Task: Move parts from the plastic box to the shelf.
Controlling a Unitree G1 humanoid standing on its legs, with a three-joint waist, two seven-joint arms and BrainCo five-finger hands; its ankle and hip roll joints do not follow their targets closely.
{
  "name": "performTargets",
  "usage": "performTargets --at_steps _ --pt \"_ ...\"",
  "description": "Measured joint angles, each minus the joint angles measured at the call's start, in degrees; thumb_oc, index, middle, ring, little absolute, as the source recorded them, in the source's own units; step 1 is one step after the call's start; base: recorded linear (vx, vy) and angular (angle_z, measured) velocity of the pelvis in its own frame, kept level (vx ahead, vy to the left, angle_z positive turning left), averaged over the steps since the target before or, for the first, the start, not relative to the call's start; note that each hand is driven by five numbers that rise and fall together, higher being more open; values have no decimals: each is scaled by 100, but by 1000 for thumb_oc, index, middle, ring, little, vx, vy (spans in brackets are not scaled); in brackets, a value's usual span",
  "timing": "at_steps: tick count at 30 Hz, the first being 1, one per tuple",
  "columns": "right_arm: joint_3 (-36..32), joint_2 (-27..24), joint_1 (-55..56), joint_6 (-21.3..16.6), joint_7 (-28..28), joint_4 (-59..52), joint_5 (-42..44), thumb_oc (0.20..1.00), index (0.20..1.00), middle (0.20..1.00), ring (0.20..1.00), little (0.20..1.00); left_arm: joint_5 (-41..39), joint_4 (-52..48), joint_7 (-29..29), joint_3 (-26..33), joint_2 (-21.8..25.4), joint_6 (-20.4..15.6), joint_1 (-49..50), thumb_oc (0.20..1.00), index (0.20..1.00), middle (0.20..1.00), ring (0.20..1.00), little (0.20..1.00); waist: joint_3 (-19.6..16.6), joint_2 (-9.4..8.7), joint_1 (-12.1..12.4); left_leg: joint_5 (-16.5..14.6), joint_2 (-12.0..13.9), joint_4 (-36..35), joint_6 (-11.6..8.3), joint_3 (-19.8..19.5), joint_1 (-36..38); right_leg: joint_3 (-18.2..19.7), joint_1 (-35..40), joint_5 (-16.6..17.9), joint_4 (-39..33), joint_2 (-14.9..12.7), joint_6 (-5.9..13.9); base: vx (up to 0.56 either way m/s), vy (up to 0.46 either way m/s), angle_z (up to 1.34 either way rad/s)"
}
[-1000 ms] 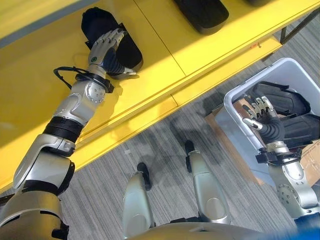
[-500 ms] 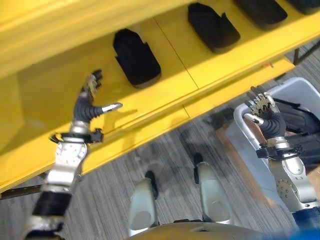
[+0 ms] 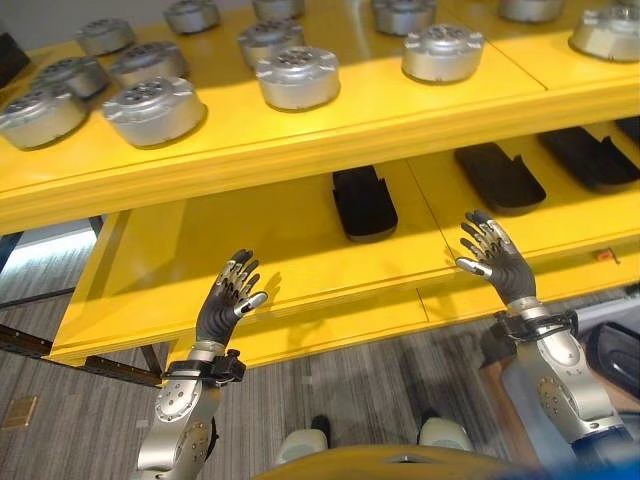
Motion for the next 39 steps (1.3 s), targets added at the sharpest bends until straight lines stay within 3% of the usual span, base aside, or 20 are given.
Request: performTargets --at_steps 6,8,10,12,13,15,16,17,18,20,22,24,25,27,28,29,30,31,35,39 --pt "-254 168 330 21 -10 122 0 1000 1000 1000 1000 1000 77 15 -32 10 91 62 -190 1000 1000 1000 1000 1000 -163 -213 -86 -262 -551 377 400 264 -28 310 -9 121 -42 -452 250 -6 282 -16" --pt "-303 260 583 58 6 97 1 1000 1000 1000 1000 1000 238 27 -91 14 305 69 -378 1000 1000 1000 1000 1000 -193 -294 -142 -357 -767 567 576 366 -128 473 -64 346 -118 -626 399 -91 219 -23" --pt "-290 340 788 121 17 115 0 1000 1000 1000 1000 1000 358 93 -84 62 356 49 -563 1000 1000 1000 1000 1000 -193 -377 -217 -341 -920 583 650 645 -196 714 -271 685 -276 -757 403 -108 131 -51" --pt "-101 425 741 180 59 127 -2 1000 1000 1000 1000 1000 523 266 -7 127 369 -28 -675 1000 1000 1000 1000 1000 -205 -442 -200 -324 -888 772 770 1043 -583 843 -608 853 -427 -888 420 -157 180 -95" --pt "-33 486 732 191 106 120 -1 1000 1000 1000 1000 1000 536 278 69 123 406 -30 -702 1000 1000 1000 1000 1000 -106 -591 -234 -355 -910 967 869 1323 -714 545 -684 753 -618 -931 165 -170 265 -113" --pt "-26 494 612 222 107 149 2 1000 1000 1000 1000 1000 546 333 125 -49 367 2 -714 1000 1000 1000 1000 1000 151 -433 -196 -459 -592 1199 1136 1602 -938 -557 -708 383 -759 -1095 -22 -16 149 -119" --pt "59 369 550 252 114 147 2 1000 1000 1000 1000 1000 545 414 127 -49 193 16 -683 1000 1000 1000 1000 1000 280 -296 -155 -376 -388 1029 1113 1877 -804 -1356 -878 358 83 -1307 -81 18 17 -122" --pt "114 281 579 271 155 143 -1 1000 1000 1000 1000 1000 544 500 130 -45 55 30 -592 1000 1000 1000 1000 1000 291 -239 -121 -301 -316 780 1008 1942 -602 -1533 -842 329 819 -1415 -48 -47 -12 -117" --pt "99 300 591 272 171 125 1 1000 1000 1000 1000 1000 543 470 130 -43 83 41 -467 1000 1000 1000 1000 1000 277 -261 -127 -238 -296 619 994 1980 -495 -1267 -706 303 1095 -1338 166 -49 -10 -82" --pt "65 366 571 244 219 79 3 1000 1000 1000 1000 1000 539 437 128 148 147 54 -339 1000 1000 1000 1000 1000 203 -447 21 -128 -277 359 918 2106 -459 -912 -470 140 1601 -1323 368 -6 -88 -73" --pt "29 367 603 247 239 -19 4 1000 1000 1000 1000 1000 499 418 134 323 212 94 -141 1000 1000 1000 1000 1000 190 -524 116 59 -282 109 699 2164 -471 -980 66 45 1049 -1209 417 24 -159 -65" --pt "43 398 622 257 306 -47 3 1000 1000 1000 1000 1000 483 277 123 613 231 96 277 1000 1000 1000 1000 1000 114 -657 220 212 -276 -83 475 2398 -413 -982 610 29 -21 -1060 448 39 -188 -91" --pt "21 370 561 259 340 -36 3 1000 1000 1000 1000 1000 476 336 123 708 176 107 401 1000 1000 1000 1000 1000 105 -661 257 305 -211 -4 379 2361 -478 -982 799 99 -586 -919 664 64 -244 -95" --pt "4 254 633 275 347 -36 4 1000 1000 1000 1000 1000 476 358 103 663 -20 131 509 1000 1000 1000 1000 1000 56 -394 102 377 35 -126 210 2298 -509 -971 763 118 -802 -598 556 48 -176 -42" --pt "3 215 669 284 369 -36 5 1000 1000 1000 1000 1000 463 360 94 651 -59 130 551 1000 1000 1000 1000 1000 25 -435 44 351 97 -220 14 2394 -514 -919 667 116 -830 -549 480 47 -147 -62" --pt "-81 185 729 285 368 -52 8 1000 1000 1000 1000 1000 450 364 41 596 -109 132 552 1000 1000 1000 1000 1000 -16 -491 -8 173 137 772 306 2141 -618 -847 576 221 -865 -611 343 68 -223 -73" --pt "-98 85 808 279 370 -96 8 1000 1000 1000 1000 1000 447 349 18 556 -150 127 598 1000 1000 1000 1000 1000 -95 -384 -33 -27 249 967 307 2050 -544 -793 565 232 -881 -514 362 64 -205 -76" --pt "-132 -91 906 235 375 -125 7 1000 1000 1000 1000 1000 433 300 2 525 -229 104 659 1000 1000 1000 1000 1000 -284 -118 -166 -209 471 511 102 2004 -390 -731 478 316 -867 -288 369 48 -179 -31" --pt "-200 -39 1097 244 383 -47 13 1000 1000 1000 1000 1000 257 335 -106 421 -224 105 550 1000 1000 1000 1000 1000 -360 -169 -400 247 423 -160 112 2217 -124 -609 383 429 -923 -229 265 47 -147 -14" --pt "-249 -82 1152 215 424 -30 12 1000 1000 1000 1000 1000 211 330 -158 -117 -229 116 204 1000 1000 1000 1000 1000 -340 38 -521 407 528 -353 7 2339 114 -484 399 421 -975 -54 237 66 -222 -12"
